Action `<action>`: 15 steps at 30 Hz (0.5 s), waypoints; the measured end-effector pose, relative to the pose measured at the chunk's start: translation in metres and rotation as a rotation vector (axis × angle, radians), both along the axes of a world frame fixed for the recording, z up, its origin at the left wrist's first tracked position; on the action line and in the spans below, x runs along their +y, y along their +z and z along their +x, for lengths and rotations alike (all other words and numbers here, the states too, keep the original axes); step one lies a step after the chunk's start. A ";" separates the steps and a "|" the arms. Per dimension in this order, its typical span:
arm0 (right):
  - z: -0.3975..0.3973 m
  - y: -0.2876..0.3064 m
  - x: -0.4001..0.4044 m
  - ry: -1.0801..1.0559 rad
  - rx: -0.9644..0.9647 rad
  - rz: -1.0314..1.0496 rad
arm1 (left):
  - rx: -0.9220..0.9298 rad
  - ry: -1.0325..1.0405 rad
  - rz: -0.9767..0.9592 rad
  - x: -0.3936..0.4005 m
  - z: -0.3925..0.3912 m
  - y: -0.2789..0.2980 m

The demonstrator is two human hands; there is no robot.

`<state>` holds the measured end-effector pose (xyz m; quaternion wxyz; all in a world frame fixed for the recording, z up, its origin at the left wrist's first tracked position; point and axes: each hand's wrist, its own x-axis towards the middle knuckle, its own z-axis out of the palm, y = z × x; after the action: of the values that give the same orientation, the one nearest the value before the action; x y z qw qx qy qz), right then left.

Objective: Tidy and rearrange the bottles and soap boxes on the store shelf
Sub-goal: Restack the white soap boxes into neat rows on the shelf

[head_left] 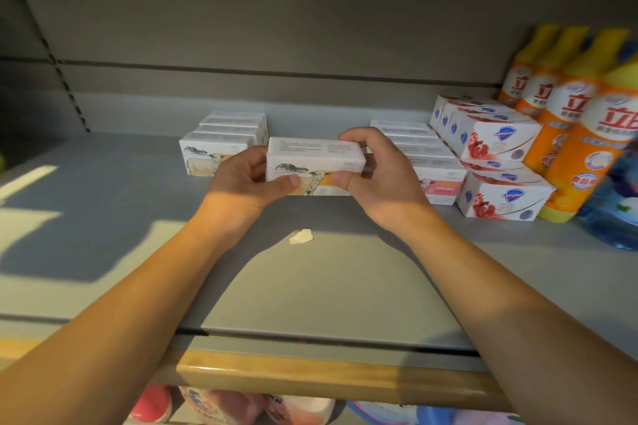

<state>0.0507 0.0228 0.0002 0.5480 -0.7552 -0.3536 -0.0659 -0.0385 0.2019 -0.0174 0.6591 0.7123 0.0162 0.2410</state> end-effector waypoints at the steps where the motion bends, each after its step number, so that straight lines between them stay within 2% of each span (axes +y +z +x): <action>1: 0.000 0.000 -0.001 0.000 -0.009 -0.011 | 0.000 0.018 0.023 0.000 0.000 0.000; 9: -0.009 0.000 -0.003 -0.051 -0.293 -0.291 | -0.039 0.009 0.153 -0.016 -0.005 0.001; 15: -0.011 0.001 -0.006 -0.075 -0.365 -0.390 | -0.050 -0.031 0.172 -0.018 -0.005 0.000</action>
<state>0.0399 0.0170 0.0011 0.3166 -0.8347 -0.4242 -0.1521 -0.0430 0.1840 -0.0177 0.5995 0.7600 -0.0319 0.2489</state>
